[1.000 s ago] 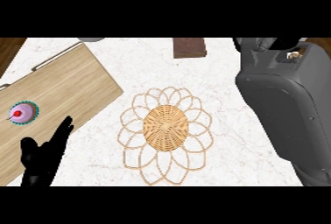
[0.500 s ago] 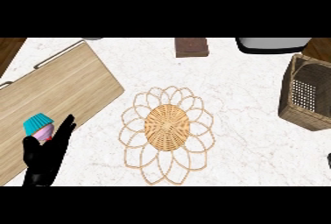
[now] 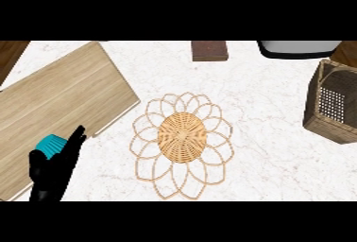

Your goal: Pick the lemon from the placemat and place it in the basket

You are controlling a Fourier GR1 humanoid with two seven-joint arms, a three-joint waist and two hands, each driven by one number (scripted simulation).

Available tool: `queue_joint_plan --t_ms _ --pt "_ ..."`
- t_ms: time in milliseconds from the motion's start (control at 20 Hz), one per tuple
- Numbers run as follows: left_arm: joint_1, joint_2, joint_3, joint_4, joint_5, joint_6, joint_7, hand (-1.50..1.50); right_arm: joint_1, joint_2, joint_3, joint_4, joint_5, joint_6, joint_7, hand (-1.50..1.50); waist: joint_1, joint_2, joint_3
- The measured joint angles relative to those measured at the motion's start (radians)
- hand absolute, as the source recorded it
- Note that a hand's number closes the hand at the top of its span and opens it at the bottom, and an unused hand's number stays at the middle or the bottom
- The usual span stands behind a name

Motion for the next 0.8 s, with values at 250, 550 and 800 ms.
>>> queue_joint_plan --t_ms 250,550,800 --pt "0.001 -0.008 -0.010 -0.010 -0.003 0.000 0.021 0.00 0.060 -0.037 -0.058 0.032 -0.028 0.015 -0.047 1.50 0.007 0.003 0.000" --pt "-0.001 -0.010 -0.009 -0.005 -0.006 -0.005 0.015 0.00 0.138 -0.031 -0.154 0.065 -0.070 -0.042 -0.090 1.50 0.013 0.006 0.001" --pt "-0.014 -0.014 0.003 0.048 -0.005 -0.004 0.032 0.00 0.221 -0.019 -0.239 0.054 -0.126 -0.106 -0.143 1.50 0.011 0.009 -0.004"
